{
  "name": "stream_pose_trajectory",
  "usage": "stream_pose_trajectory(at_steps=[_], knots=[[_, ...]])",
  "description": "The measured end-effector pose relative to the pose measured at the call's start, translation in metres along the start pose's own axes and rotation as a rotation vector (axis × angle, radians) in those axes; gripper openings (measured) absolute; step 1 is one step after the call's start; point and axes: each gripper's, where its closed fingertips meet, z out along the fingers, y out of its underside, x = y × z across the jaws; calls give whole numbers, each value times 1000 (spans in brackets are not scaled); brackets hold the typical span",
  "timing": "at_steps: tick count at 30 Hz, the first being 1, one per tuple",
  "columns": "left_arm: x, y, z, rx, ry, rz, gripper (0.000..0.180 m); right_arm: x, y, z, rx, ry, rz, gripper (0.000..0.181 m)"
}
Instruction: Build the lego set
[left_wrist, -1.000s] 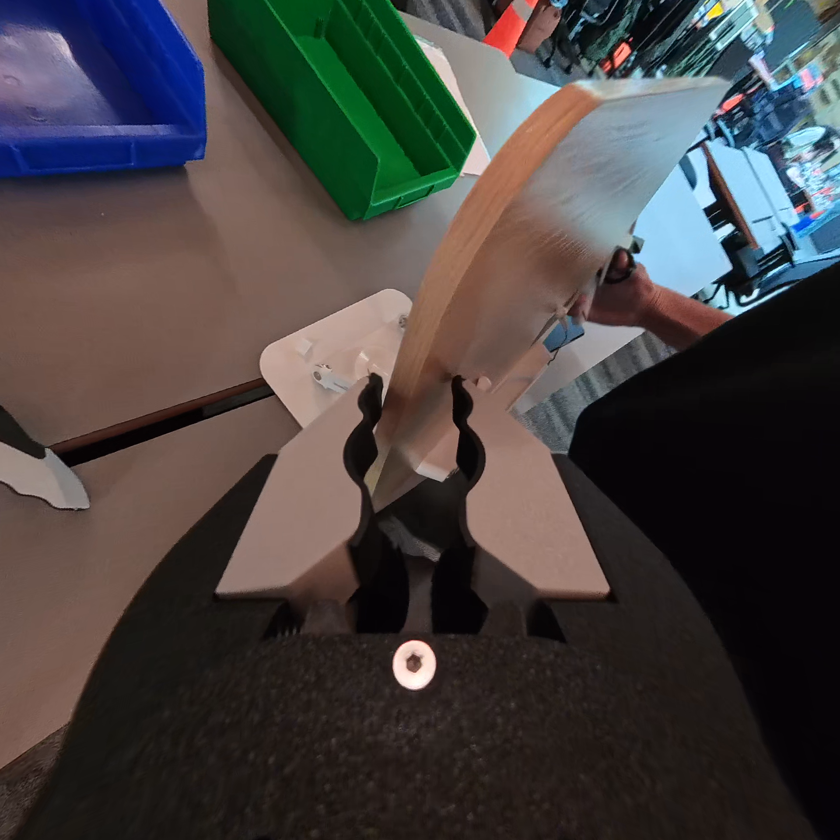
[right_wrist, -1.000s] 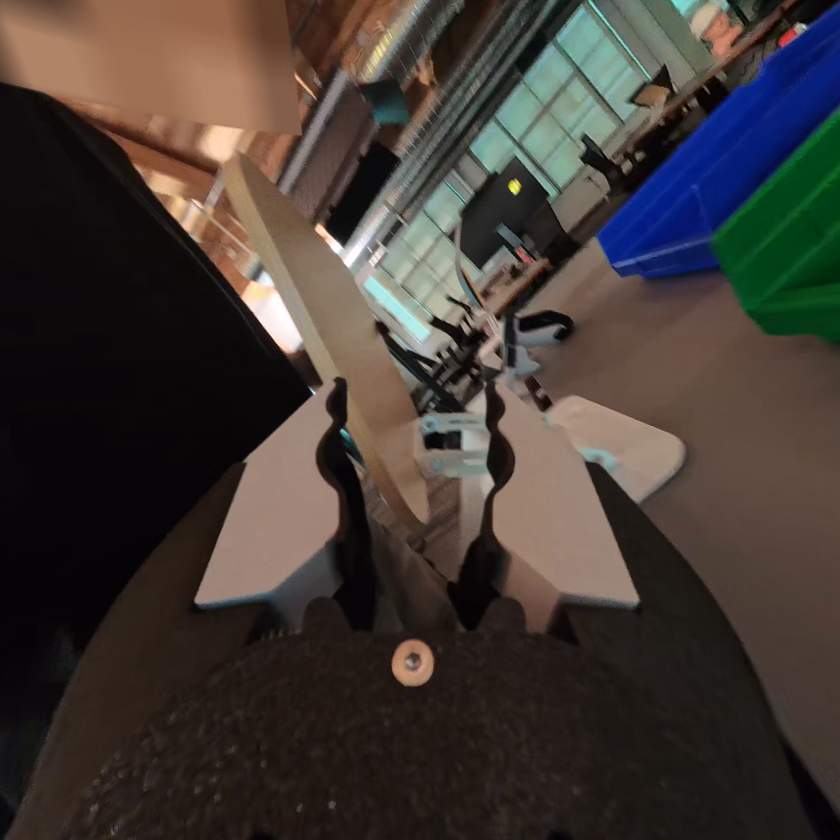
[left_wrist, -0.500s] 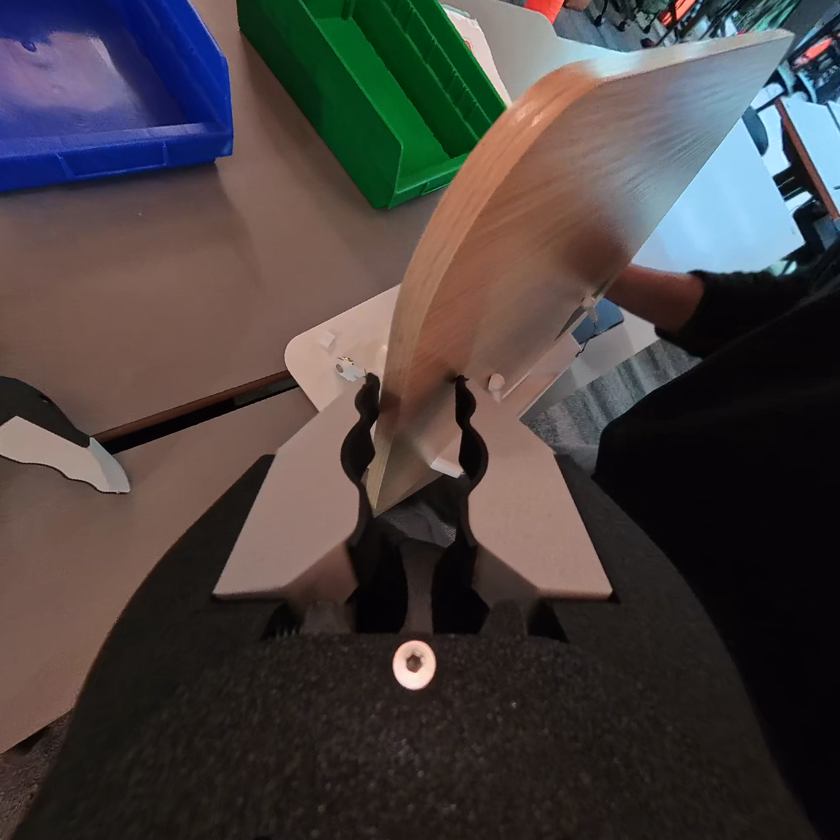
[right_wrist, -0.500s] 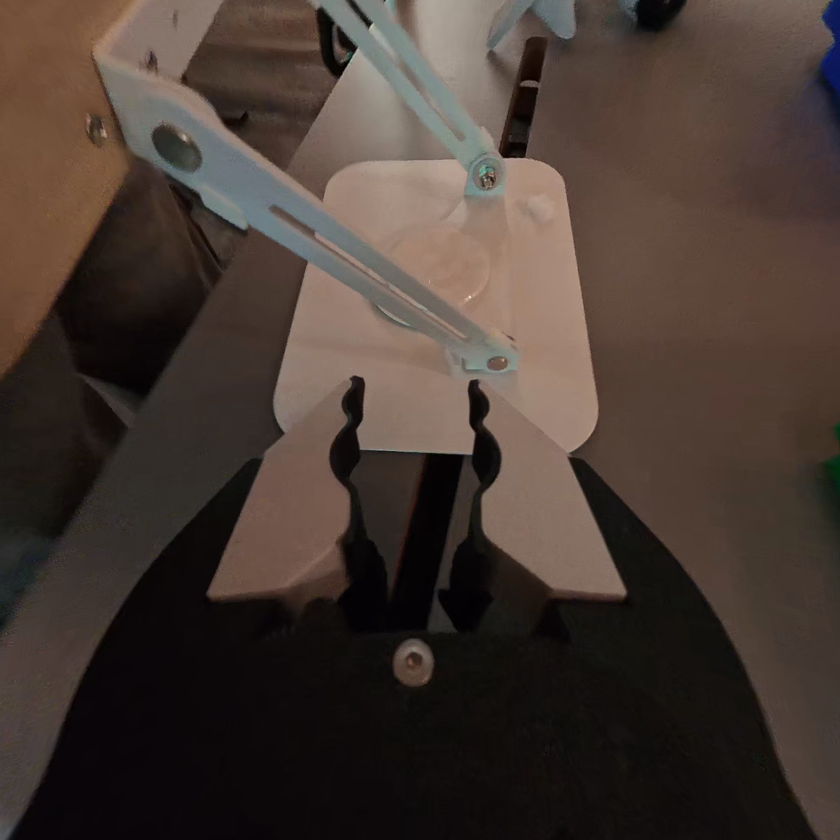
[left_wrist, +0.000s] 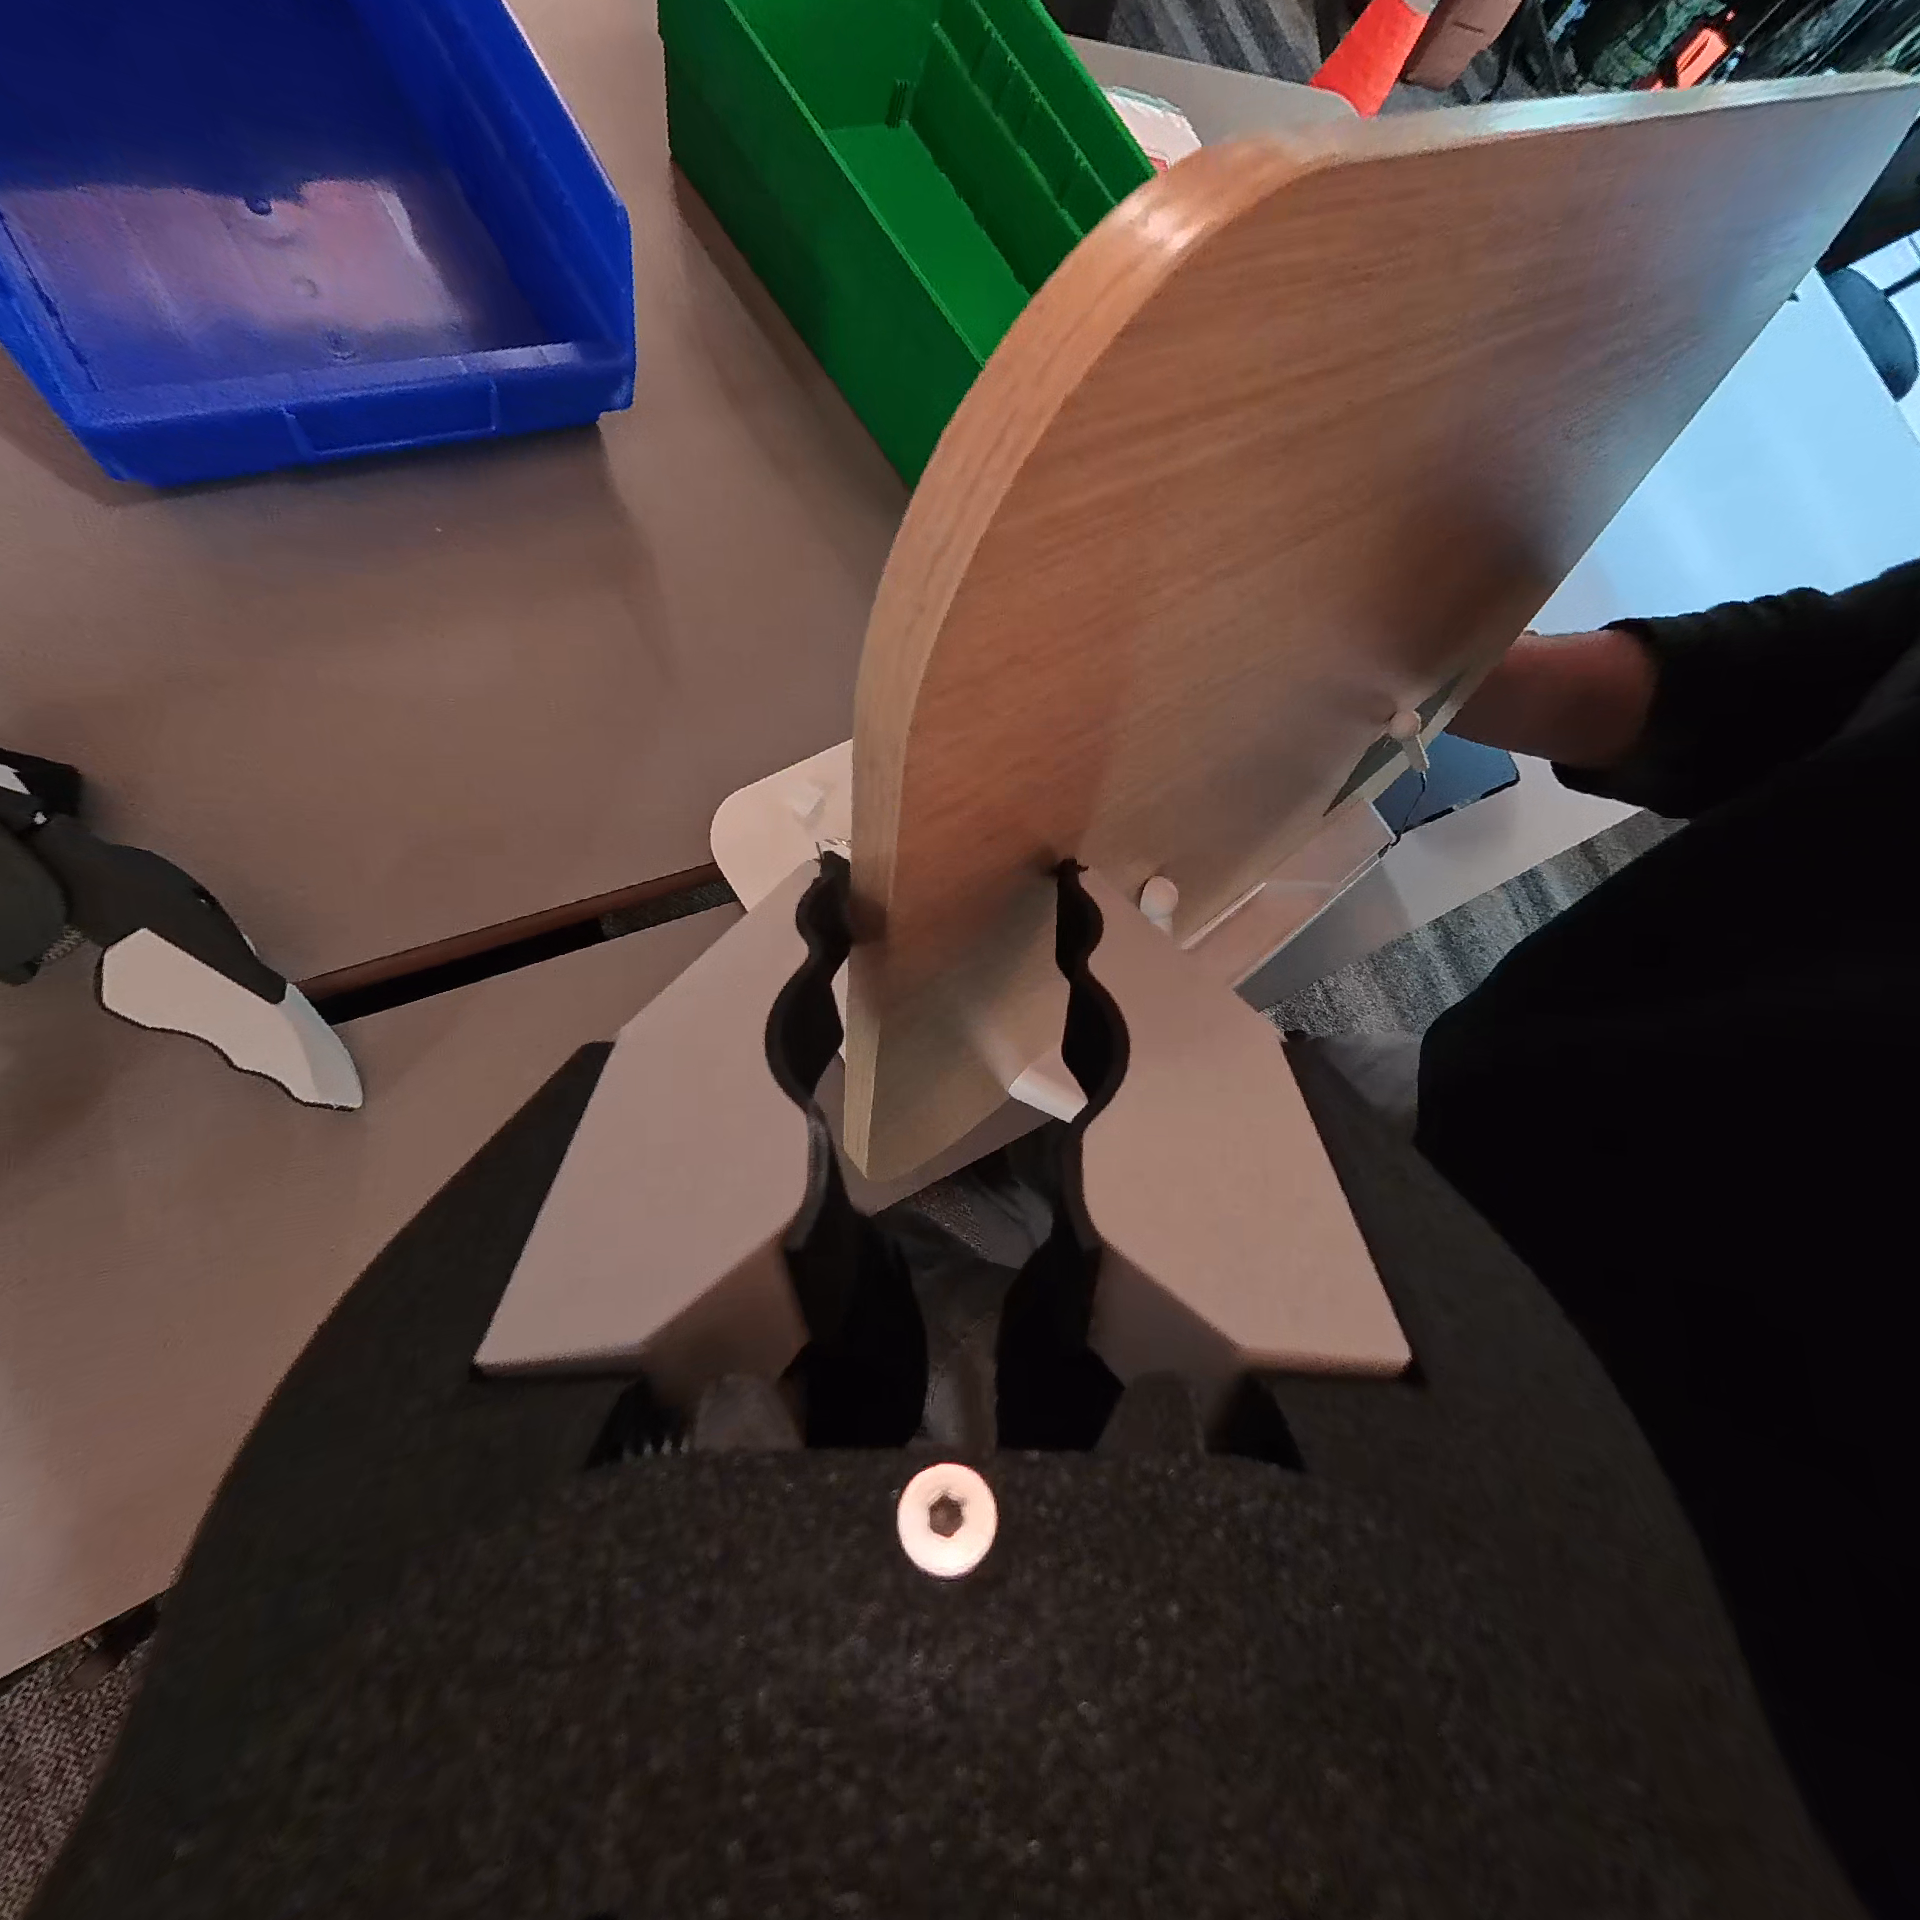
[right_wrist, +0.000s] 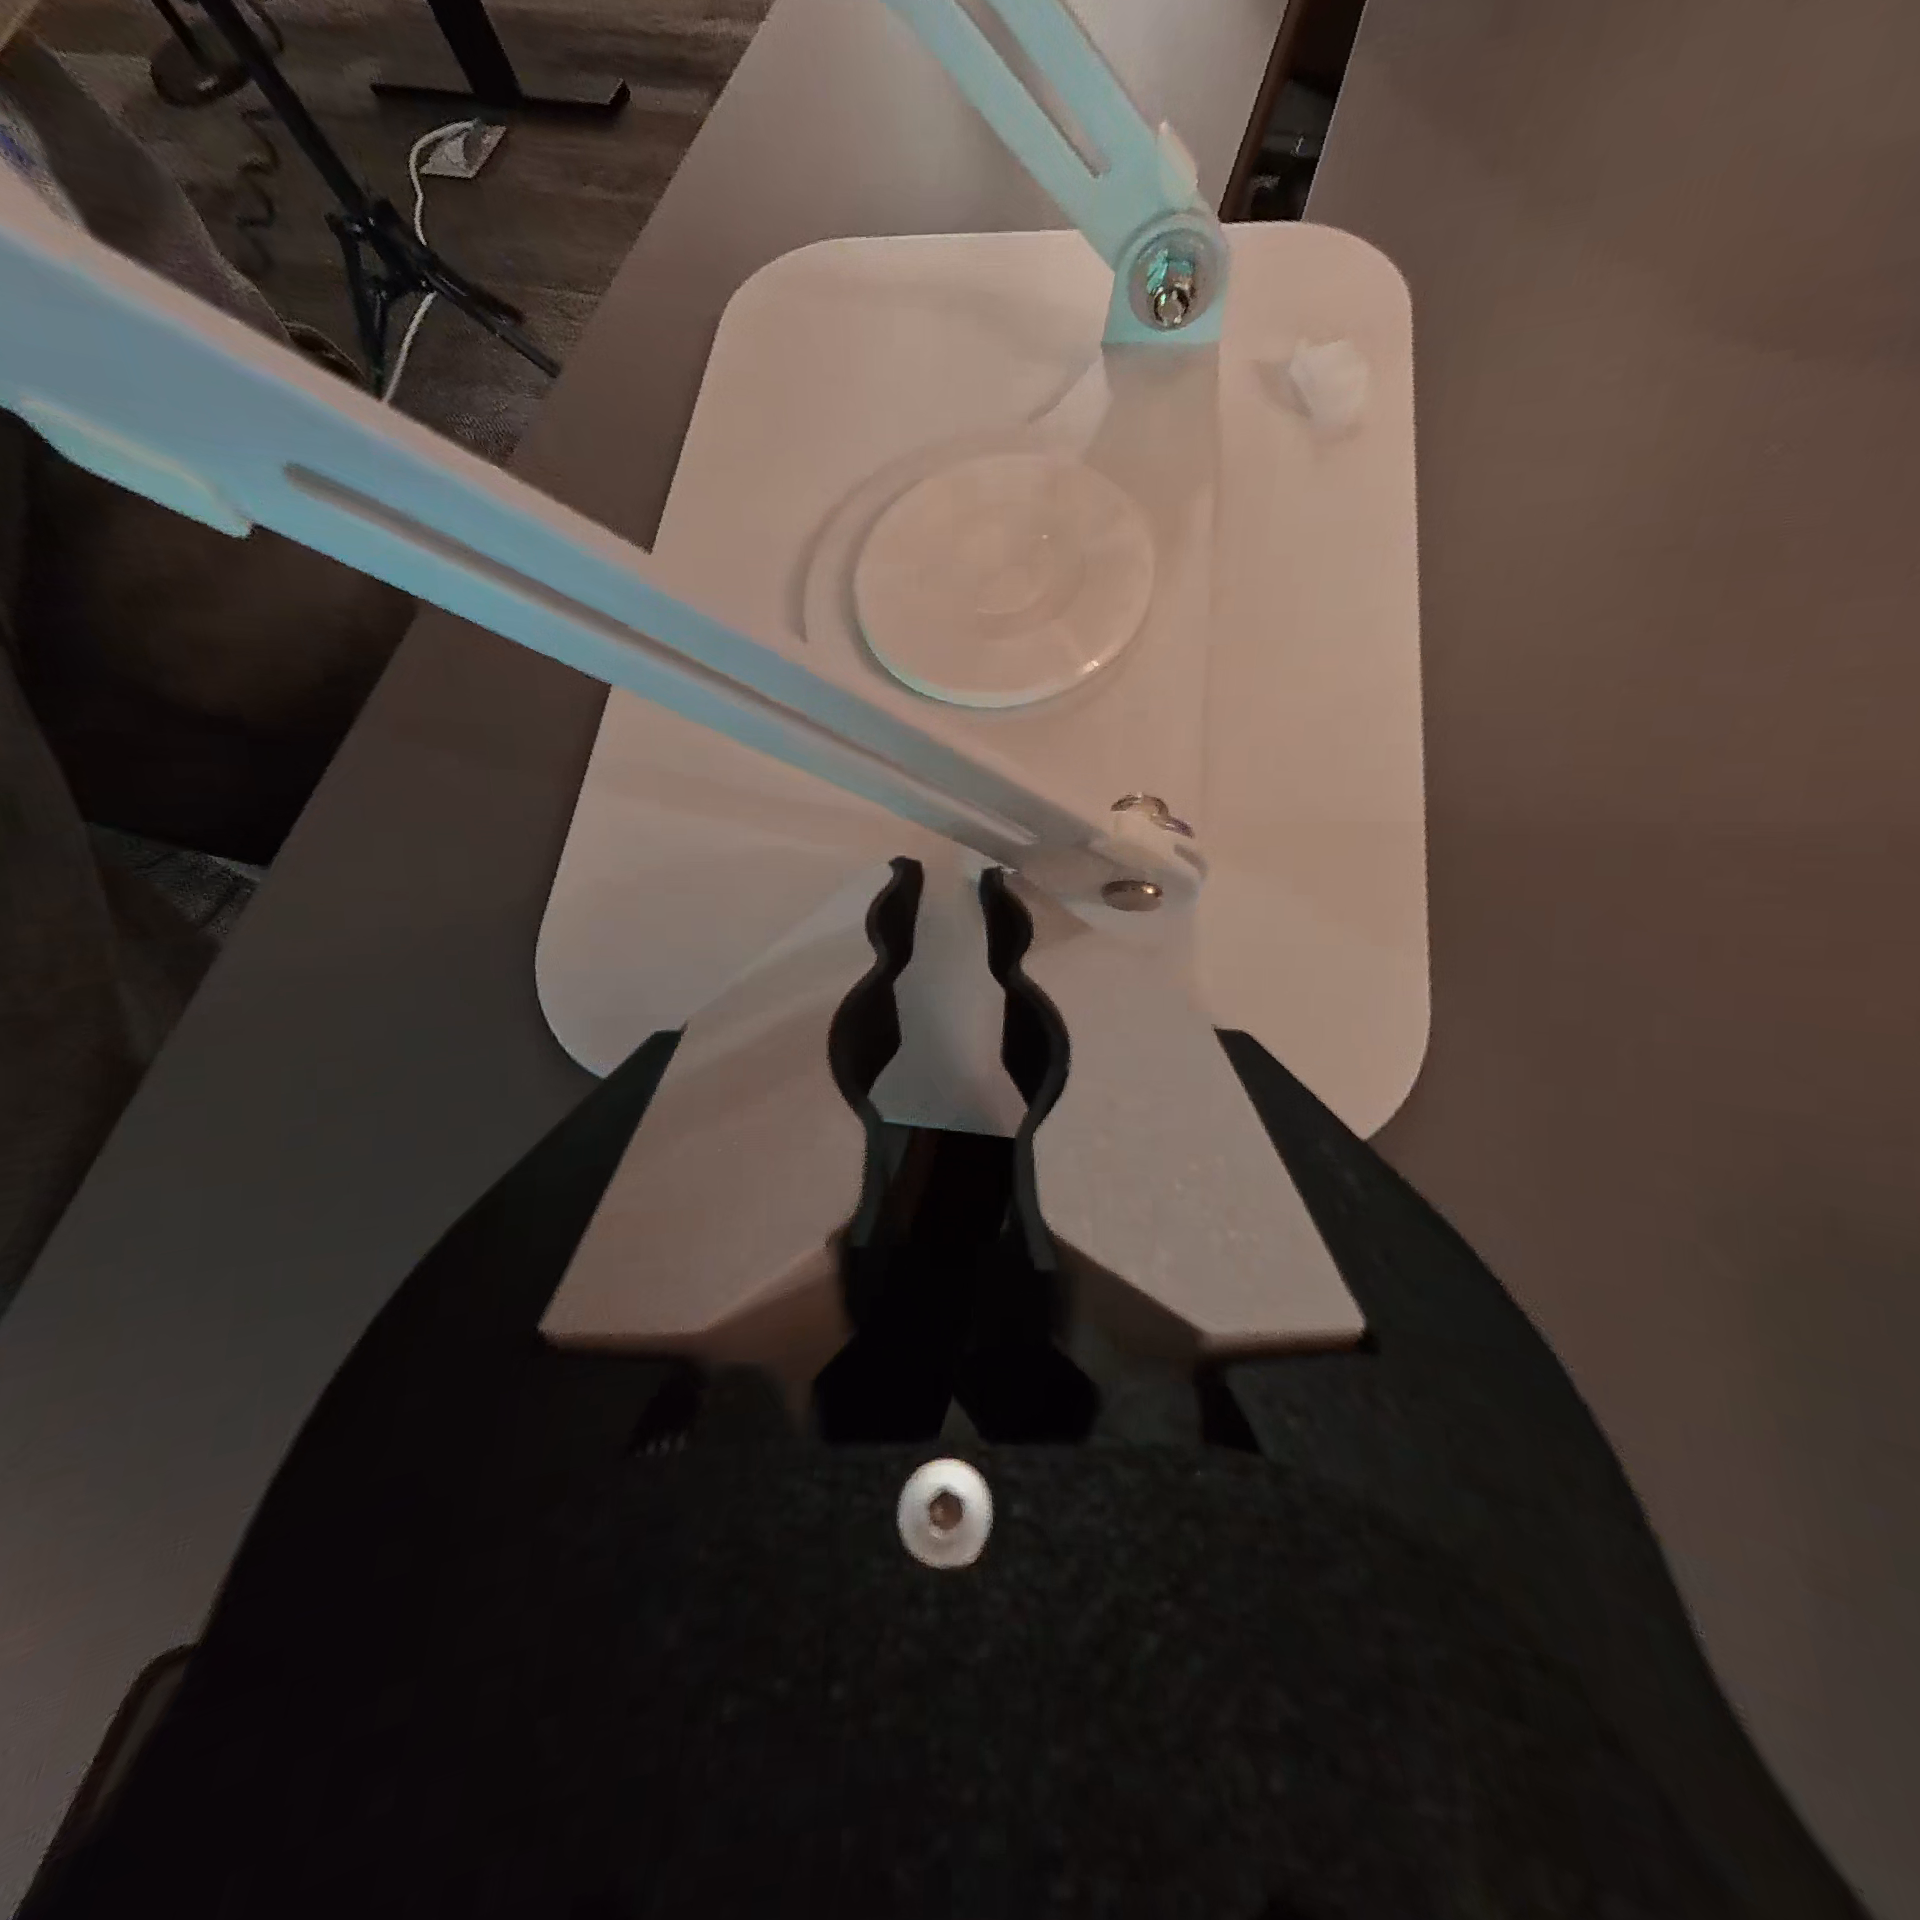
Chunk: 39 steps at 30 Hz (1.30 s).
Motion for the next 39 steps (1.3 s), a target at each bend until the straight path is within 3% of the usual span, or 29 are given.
stream_pose_trajectory(at_steps=[5, 12, 18, 24, 28, 31, 33, 35, 39], knots=[[0, 0, 0, 3, -3, 4, 37, -9, 1, 2, -8, -46, 35, 0], [1, 0, 0, -1, -8, 16, 38, 8, -14, -47, -13, -16, -19, 17], [1, 3, -8, 58, -69, 25, 37, 19, -80, -41, -74, -314, -262, 25], [13, 22, -35, 124, -159, -39, 30, 22, -74, -12, -325, -612, -232, 31], [22, 37, -43, 175, -176, -100, 29, 18, -58, 0, -604, -593, -171, 31], [26, 46, -42, 195, -169, -126, 29, 11, -54, 6, -816, -585, 31, 40], [26, 51, -44, 201, -183, -121, 28, 4, -58, 9, -857, -580, 104, 35], [27, 57, -47, 209, -193, -129, 27, 15, -48, 9, -945, -481, 3, 34], [26, 75, -56, 221, -197, -183, 25, 8, -38, 9, -1062, -449, 62, 33]])
